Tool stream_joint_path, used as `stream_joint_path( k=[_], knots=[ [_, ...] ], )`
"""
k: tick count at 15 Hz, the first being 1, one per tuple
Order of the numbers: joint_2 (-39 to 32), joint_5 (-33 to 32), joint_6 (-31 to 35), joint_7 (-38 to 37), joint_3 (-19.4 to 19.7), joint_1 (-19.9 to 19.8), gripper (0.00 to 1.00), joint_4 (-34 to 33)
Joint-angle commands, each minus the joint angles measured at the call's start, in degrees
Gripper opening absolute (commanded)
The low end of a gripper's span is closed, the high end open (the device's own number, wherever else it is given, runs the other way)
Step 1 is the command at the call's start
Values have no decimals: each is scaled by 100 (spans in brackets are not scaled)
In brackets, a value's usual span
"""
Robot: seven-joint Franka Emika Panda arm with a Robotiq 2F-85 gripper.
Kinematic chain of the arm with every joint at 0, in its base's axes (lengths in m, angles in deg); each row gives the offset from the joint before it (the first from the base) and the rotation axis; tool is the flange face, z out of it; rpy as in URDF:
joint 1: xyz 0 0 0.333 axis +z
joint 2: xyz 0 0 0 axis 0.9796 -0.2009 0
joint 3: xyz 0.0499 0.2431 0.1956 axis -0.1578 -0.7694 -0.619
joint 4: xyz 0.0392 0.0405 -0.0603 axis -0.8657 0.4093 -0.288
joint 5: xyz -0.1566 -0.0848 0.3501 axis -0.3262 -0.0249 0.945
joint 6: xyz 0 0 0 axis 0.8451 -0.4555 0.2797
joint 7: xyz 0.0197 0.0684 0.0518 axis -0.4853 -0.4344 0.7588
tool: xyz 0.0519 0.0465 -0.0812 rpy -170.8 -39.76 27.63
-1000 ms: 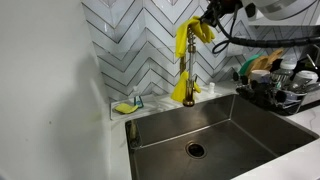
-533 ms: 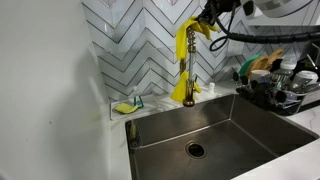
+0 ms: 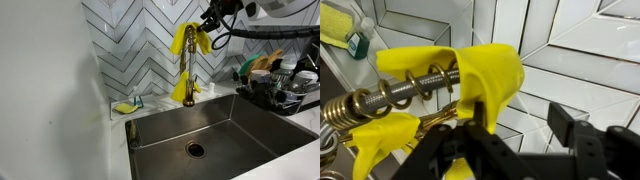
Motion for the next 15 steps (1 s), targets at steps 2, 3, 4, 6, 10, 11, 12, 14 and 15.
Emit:
stream_joint_path(
  k=[2, 3, 4, 6, 10, 11, 12, 14, 15],
  knots=[
    [223, -331, -673, -545, 169, -51, 100, 166],
    [232, -332, -808, -570, 205, -41, 100, 153],
    [247, -348, -945, -586, 241, -32, 100, 149],
    [272, -344, -1197, -569, 305, -22, 100, 130],
    [384, 308, -1633, 309, 626, 140, 100, 183],
    [450, 383, -1779, 484, 703, 125, 100, 247],
    [507, 495, -1969, 733, 794, 107, 100, 296],
    [633, 711, -2328, 1178, 975, 45, 100, 407],
    [697, 814, -2495, 1383, 1060, 14, 100, 468]
  ],
)
